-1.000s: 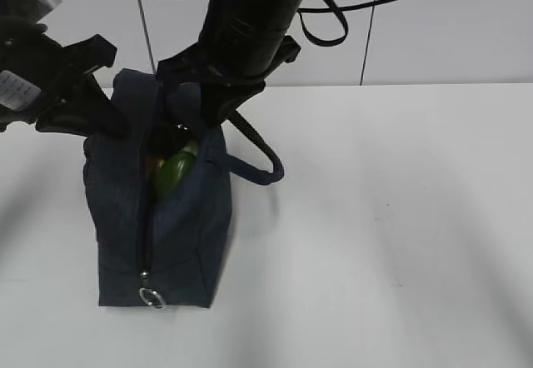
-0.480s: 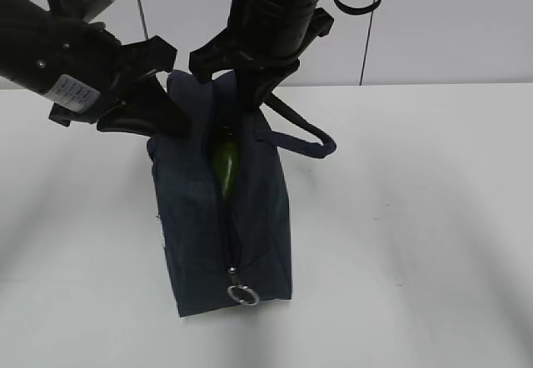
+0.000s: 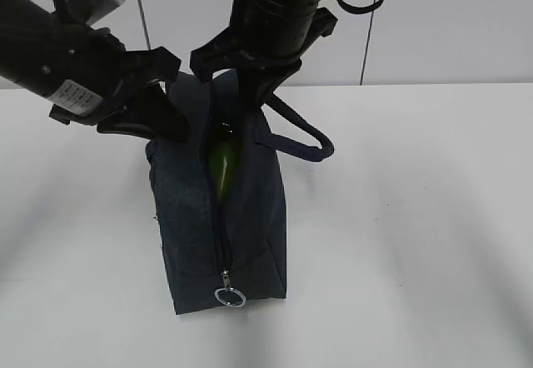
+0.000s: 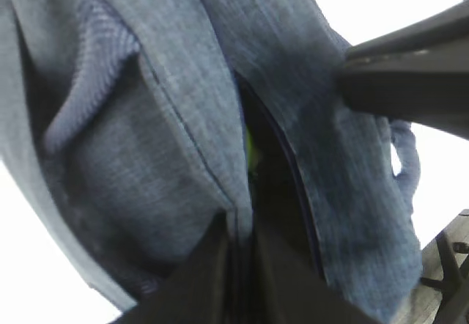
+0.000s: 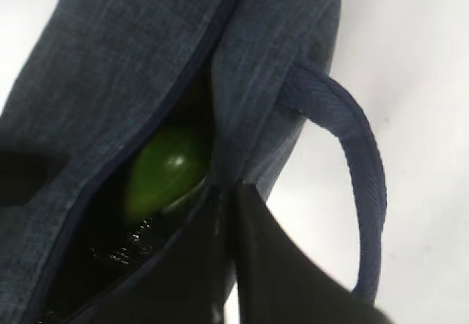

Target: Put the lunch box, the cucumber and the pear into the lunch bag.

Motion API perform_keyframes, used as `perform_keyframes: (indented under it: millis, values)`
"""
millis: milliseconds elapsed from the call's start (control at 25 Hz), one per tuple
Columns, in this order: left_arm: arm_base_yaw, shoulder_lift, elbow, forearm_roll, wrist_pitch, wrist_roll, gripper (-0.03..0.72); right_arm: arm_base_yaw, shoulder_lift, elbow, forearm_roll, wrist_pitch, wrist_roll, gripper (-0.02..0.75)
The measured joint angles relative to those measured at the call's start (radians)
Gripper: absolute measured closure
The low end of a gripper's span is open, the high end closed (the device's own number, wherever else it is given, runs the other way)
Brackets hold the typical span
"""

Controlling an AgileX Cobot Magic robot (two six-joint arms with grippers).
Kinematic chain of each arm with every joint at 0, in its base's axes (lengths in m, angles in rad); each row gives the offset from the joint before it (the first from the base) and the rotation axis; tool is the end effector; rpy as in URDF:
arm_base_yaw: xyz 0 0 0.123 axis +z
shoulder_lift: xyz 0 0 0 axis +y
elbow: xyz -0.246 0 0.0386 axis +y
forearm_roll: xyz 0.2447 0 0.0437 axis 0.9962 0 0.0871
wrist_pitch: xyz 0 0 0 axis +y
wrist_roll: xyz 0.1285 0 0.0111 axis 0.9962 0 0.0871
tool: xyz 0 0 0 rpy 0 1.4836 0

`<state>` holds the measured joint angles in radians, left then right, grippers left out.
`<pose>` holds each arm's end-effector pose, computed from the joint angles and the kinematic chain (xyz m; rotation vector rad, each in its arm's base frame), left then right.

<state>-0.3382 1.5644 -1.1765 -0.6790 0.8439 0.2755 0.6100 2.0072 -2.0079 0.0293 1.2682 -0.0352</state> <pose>0.3003 -0.1698 0.2201 0.3438 2.6077 -0.8322 0.3525 0.2508 0.2542 -0.8736 2.6275 0.1946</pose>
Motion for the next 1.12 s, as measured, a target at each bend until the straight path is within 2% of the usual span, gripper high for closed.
perform_keyframes:
  millis: [320,520,760,920,1120]
  values:
    - [0.0,0.0,0.0,0.019,0.018,0.001,0.678,0.0,0.0,0.0,0.051,0.0,0.002,0.71]
    - [0.0,0.0,-0.001,0.022,0.025,0.001,0.666,0.0,-0.006,0.0,0.061,-0.012,0.002,0.624]
    - [0.0,0.0,-0.002,0.022,0.036,0.003,0.635,0.0,-0.013,0.0,0.028,-0.014,0.021,0.472]
    - [0.0,0.0,-0.002,0.028,0.041,0.004,0.564,0.0,-0.053,0.0,-0.065,-0.014,0.044,0.459]
    - [0.0,0.0,-0.002,0.03,0.044,0.004,0.432,0.0,-0.146,0.0,-0.098,-0.014,0.048,0.461]
